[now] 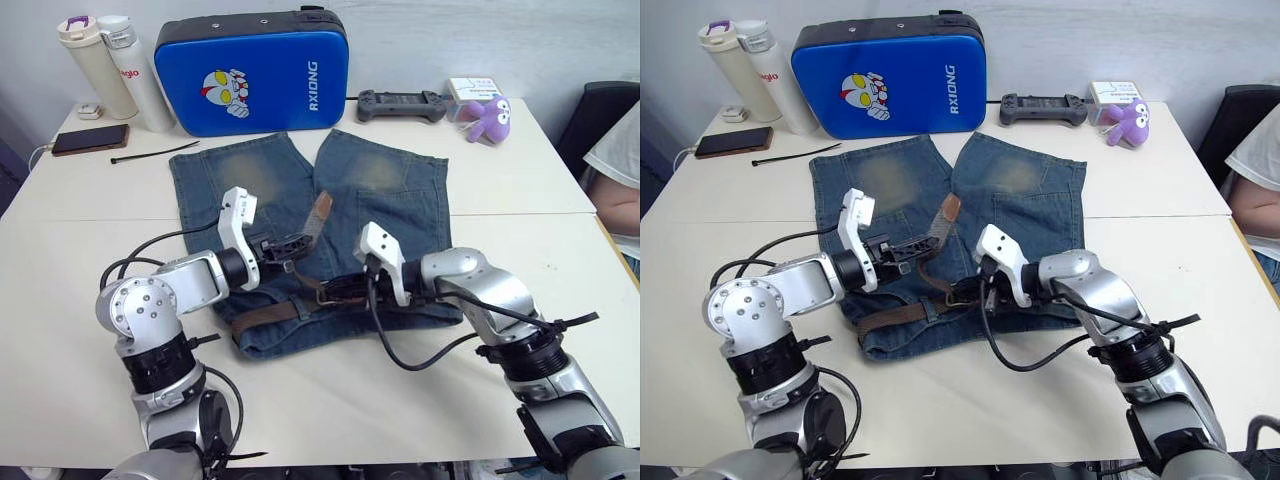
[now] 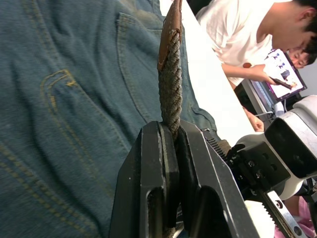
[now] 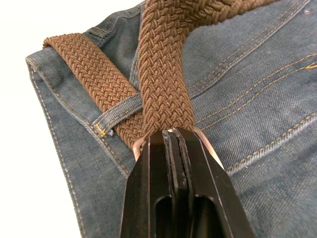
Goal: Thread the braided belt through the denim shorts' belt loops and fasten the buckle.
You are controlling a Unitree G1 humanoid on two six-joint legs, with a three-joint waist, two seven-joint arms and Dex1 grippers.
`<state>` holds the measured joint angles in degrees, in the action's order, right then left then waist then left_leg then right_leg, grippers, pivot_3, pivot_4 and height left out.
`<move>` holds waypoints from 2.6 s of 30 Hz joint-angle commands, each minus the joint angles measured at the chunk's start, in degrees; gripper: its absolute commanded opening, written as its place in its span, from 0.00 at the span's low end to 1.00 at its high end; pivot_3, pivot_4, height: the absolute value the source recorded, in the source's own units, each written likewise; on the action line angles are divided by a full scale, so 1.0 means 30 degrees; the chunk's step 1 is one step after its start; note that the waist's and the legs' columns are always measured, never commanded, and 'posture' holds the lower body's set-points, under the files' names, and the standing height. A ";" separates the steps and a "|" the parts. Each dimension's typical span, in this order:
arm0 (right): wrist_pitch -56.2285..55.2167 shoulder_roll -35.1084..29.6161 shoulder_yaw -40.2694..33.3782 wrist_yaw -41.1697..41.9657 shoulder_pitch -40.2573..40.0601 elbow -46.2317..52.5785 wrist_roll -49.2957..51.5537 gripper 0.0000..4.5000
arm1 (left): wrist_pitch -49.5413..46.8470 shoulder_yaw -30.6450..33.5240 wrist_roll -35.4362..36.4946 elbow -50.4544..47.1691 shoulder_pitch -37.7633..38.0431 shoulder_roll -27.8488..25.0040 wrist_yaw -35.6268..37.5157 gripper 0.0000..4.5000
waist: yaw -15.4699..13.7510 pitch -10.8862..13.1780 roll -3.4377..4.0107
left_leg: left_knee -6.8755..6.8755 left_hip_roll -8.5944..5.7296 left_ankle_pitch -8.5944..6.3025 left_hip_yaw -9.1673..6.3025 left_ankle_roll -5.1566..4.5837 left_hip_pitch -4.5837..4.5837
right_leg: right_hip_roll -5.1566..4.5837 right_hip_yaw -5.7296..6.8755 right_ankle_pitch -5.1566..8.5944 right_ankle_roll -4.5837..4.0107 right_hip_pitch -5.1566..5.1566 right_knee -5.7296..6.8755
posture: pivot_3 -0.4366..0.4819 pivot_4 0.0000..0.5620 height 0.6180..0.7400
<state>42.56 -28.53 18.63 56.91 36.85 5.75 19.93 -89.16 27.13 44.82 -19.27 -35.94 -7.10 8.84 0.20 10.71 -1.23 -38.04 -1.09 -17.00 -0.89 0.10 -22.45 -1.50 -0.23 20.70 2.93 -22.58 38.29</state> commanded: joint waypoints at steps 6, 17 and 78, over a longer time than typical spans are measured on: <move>-0.1379 0.0140 0.0971 0.1306 0.0409 -0.1610 -0.0724 0.01 | 0.1200 -0.0152 0.0075 -0.0381 0.1129 -0.0944 0.0424 0.00 | 0.0064 0.0000 0.0000 | 0.0002 0.0001 -0.0001 0.0005 0.0002 0.0011 | 0.0002 -0.0004 0.0000 0.0000 0.0001 0.0004 | 0.48 0.27 1.00; -0.2341 0.0713 0.2002 0.2692 0.1386 -0.3808 -0.1666 0.01 | 0.1863 -0.0537 0.0169 -0.0216 0.1446 -0.0897 0.0339 0.00 | 0.0317 -0.0001 0.0000 | 0.0003 0.0003 0.0002 0.0004 0.0009 0.0029 | 0.0003 -0.0003 0.0000 0.0000 0.0012 0.0024 | 0.48 0.27 1.00; 0.8009 -0.1311 -0.0855 -0.0780 -0.0223 0.5198 -0.4830 0.01 | 0.7013 -0.6437 -0.3684 1.3899 -0.7164 0.1051 0.7798 0.00 | -0.0086 -0.0087 -0.0060 | 0.0247 -0.0013 -0.0046 -0.0042 0.0063 0.0277 | -0.0020 0.0039 -0.0001 0.0012 0.0266 -0.0215 | 0.48 0.27 1.00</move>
<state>63.06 -30.81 22.77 56.03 36.39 22.52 4.06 -66.83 7.66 31.84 26.14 -58.53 -3.37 31.65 -0.05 10.45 -1.41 -37.28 -1.13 -17.14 -1.01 0.29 -21.62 -1.56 -0.11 20.69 2.97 -21.80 37.63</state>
